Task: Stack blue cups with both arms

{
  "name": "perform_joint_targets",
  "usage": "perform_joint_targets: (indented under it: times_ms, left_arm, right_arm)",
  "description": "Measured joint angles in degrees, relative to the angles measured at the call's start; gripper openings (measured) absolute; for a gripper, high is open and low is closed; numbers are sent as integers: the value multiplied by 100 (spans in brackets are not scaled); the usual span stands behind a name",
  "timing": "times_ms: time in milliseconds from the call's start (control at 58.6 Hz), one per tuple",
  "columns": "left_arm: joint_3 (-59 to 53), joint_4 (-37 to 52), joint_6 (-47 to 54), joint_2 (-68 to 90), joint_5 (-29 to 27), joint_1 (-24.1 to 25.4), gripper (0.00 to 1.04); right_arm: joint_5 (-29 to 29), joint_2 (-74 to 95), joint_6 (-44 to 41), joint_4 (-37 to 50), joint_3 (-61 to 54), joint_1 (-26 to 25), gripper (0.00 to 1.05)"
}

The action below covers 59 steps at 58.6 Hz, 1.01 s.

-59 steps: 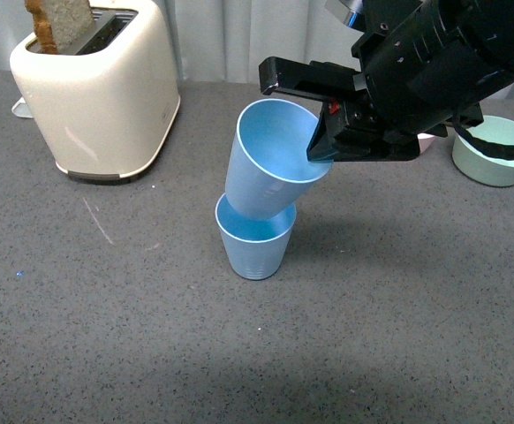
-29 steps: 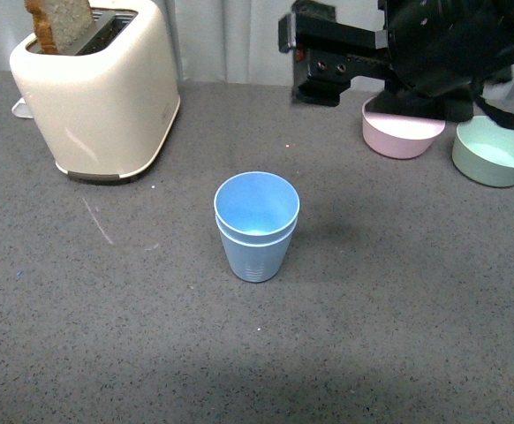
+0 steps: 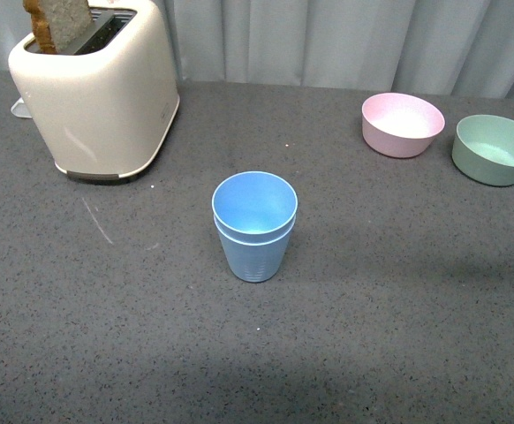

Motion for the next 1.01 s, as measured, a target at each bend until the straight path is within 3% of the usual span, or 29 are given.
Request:
perform_joint_targets:
  times_ms: [580, 649, 717, 1007]
  left_arm:
    - [0, 0, 0, 0, -2, 0, 98]
    - [0, 0, 0, 0, -2, 0, 98]
    - [0, 0, 0, 0, -2, 0, 98]
    - [0, 0, 0, 0, -2, 0, 98]
  right_arm:
    - [-772, -2767, 0, -1410, -1276, -776, 1]
    - [-1165, -3110, 0, -1672, -1359, -1056, 1]
    - [-1202, -3560, 2, -2033, -1443, -1250, 1]
    - [-1246, -5093, 2, -3370, -1587, -1263, 1]
